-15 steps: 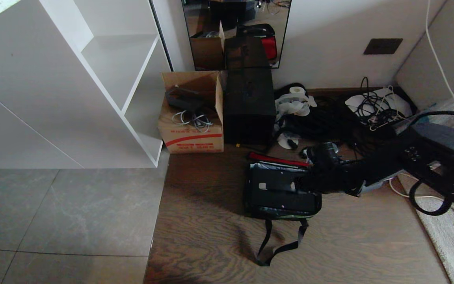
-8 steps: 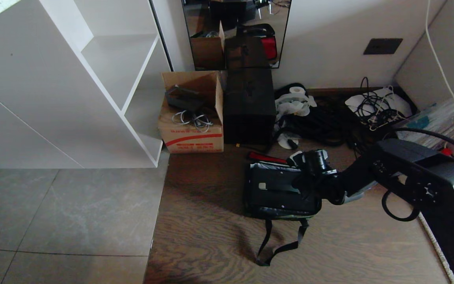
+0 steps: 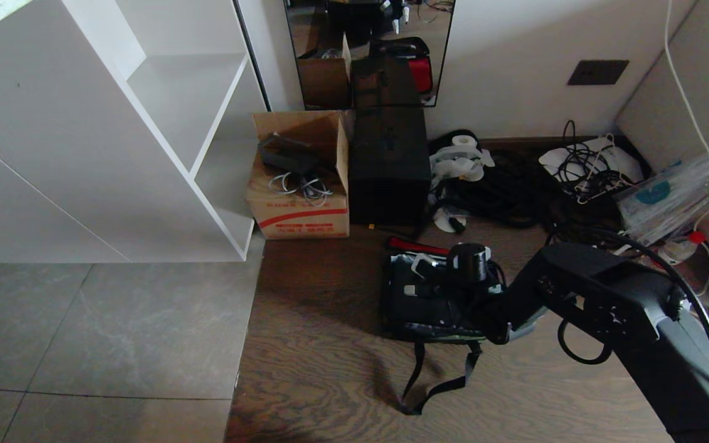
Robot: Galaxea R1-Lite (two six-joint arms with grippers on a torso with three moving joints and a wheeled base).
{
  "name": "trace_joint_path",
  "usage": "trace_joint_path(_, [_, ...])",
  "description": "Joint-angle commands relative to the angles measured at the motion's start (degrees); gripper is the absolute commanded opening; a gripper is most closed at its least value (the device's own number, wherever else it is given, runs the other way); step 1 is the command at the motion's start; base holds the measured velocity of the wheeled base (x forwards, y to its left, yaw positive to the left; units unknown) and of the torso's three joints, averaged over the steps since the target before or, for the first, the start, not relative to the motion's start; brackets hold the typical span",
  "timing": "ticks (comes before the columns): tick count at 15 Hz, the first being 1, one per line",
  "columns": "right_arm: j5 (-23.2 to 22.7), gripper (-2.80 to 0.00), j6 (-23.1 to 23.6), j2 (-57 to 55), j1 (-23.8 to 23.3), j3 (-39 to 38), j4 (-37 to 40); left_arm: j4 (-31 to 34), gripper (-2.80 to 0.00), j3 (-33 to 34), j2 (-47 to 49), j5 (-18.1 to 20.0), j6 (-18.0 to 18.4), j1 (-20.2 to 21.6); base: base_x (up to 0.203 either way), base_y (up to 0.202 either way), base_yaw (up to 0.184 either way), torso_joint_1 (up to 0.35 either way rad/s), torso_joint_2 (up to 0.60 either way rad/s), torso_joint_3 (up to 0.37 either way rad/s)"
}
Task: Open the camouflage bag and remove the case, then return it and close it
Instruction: Grip the handle
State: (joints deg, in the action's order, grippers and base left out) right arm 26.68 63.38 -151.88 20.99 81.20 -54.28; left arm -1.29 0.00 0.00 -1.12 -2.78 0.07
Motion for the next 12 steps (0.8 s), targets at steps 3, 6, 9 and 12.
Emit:
trace_joint_path(3, [-2.3, 0.0, 3.9, -5.1, 0.3, 2.0, 1.2, 0.0, -2.8, 0.6, 0.0, 0.0, 0.0, 0.0, 0.0, 0.0, 0.0, 0.0, 0.0, 0.0])
trace_joint_path(6, [-3.7, 0.0, 3.6, -7.3, -0.4, 4.6, 1.4, 0.0, -2.8, 0.6, 0.0, 0.0, 0.0, 0.0, 0.0, 0.0, 0.0, 0.0, 0.0, 0.0])
trace_joint_path(9, [-5.2, 0.0, 2.7, -8.2, -1.2, 6.0, 4.2, 0.0, -2.8, 0.6, 0.0, 0.0, 0.0, 0.0, 0.0, 0.0, 0.0, 0.0, 0.0, 0.0])
trace_joint_path(12, [-5.8, 0.0, 2.6, -8.1, -1.6, 6.3, 6.0, 0.0, -2.8, 0.6, 0.0, 0.0, 0.0, 0.0, 0.0, 0.0, 0.0, 0.0, 0.0, 0.0])
